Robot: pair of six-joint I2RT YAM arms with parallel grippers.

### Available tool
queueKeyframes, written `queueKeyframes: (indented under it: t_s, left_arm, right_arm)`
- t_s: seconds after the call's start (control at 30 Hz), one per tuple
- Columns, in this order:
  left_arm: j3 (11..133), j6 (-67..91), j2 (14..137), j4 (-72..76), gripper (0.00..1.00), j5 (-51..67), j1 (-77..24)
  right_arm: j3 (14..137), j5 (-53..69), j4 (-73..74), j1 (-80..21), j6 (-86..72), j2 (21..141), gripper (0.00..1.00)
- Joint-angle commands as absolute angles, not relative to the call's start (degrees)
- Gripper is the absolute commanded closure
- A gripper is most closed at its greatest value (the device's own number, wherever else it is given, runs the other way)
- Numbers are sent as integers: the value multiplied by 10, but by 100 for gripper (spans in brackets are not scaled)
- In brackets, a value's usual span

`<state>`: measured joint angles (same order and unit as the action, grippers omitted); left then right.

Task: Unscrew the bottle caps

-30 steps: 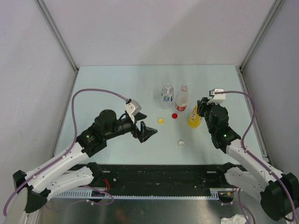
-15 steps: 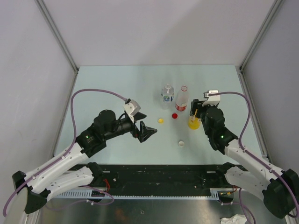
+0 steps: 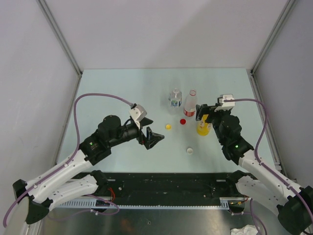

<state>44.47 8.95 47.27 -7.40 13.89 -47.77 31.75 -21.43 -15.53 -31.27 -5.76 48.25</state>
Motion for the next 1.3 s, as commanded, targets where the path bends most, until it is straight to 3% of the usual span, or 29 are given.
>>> queueKeyframes:
  t_s: [0.0,0.3,0.73,1.07,1.27]
  left_arm:
    - [447,85,477,-52,0,138,-480]
    - [433,107,513,-56,1,90,-473]
    - [429,156,531,-122,1,-122,-447]
    - [442,186,539,-174,1,-190,-441]
    - [432,171,496,-169,0,-219,-441]
  right_arm:
    - [341,-183,-174,-308,-69,477,1]
    - [369,-164,-141,-277,-108,483,1]
    - [400,-102,-65,-124,-190,434,1]
    - [400,-47,-6,15,-268,441,1]
    - [400,-32,21,41,-291,456,1]
